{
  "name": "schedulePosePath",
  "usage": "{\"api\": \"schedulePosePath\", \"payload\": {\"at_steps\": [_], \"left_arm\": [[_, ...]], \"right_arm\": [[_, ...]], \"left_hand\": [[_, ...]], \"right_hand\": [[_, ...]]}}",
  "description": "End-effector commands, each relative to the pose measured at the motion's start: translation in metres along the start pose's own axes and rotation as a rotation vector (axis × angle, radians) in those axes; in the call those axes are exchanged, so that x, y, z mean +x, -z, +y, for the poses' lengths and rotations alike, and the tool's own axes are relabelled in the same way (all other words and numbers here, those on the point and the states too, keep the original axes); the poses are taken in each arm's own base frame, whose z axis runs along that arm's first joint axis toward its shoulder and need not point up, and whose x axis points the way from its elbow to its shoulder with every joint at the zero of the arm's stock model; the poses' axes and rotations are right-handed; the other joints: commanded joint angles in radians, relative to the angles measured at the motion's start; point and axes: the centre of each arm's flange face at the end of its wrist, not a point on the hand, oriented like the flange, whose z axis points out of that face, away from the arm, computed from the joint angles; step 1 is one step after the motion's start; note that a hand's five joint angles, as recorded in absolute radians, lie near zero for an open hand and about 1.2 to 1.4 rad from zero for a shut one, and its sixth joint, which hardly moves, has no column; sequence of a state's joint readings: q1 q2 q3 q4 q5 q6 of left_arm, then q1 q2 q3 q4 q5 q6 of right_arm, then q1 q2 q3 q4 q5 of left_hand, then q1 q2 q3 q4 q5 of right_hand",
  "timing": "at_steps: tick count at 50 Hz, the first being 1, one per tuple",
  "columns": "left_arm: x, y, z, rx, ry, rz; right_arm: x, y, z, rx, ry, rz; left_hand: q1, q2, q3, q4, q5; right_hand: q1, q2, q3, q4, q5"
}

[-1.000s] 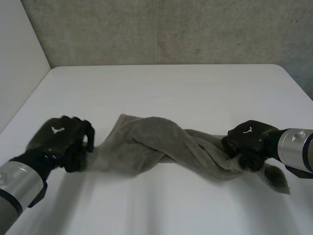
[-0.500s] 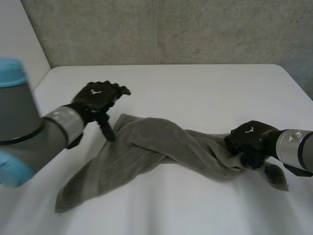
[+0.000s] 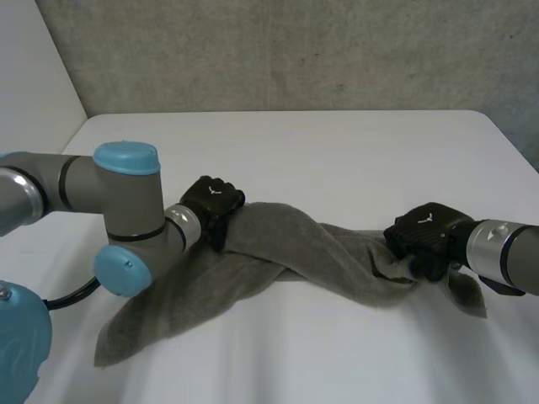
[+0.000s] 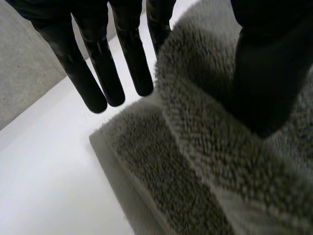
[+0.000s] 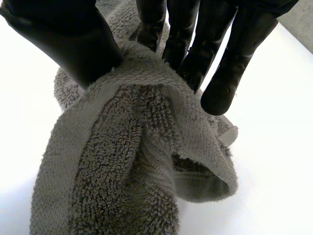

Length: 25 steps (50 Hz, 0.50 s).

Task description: Fold the towel.

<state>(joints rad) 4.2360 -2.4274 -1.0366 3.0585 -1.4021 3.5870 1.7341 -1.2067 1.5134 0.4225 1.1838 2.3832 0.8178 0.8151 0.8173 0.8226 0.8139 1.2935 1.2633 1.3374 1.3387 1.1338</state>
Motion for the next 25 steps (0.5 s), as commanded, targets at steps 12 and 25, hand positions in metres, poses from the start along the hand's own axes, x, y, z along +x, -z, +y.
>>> {"api": "schedulePosePath", "payload": {"at_steps": [12,25], "left_arm": [[-0.060,-0.023,-0.061,0.301,-0.049,-0.356],[-0.122,0.040,-0.159,0.751,0.070,-0.644]], "right_arm": [[0.059,-0.042,-0.098,0.544,0.228,0.398],[0.094,-0.011,-0.156,0.997,0.234,0.682]], "left_hand": [[0.578,0.581,0.579,0.574,0.408],[0.578,0.581,0.579,0.574,0.408]], "right_hand": [[0.103,0.133,0.059,0.058,0.088],[0.103,0.133,0.059,0.058,0.088]]}}
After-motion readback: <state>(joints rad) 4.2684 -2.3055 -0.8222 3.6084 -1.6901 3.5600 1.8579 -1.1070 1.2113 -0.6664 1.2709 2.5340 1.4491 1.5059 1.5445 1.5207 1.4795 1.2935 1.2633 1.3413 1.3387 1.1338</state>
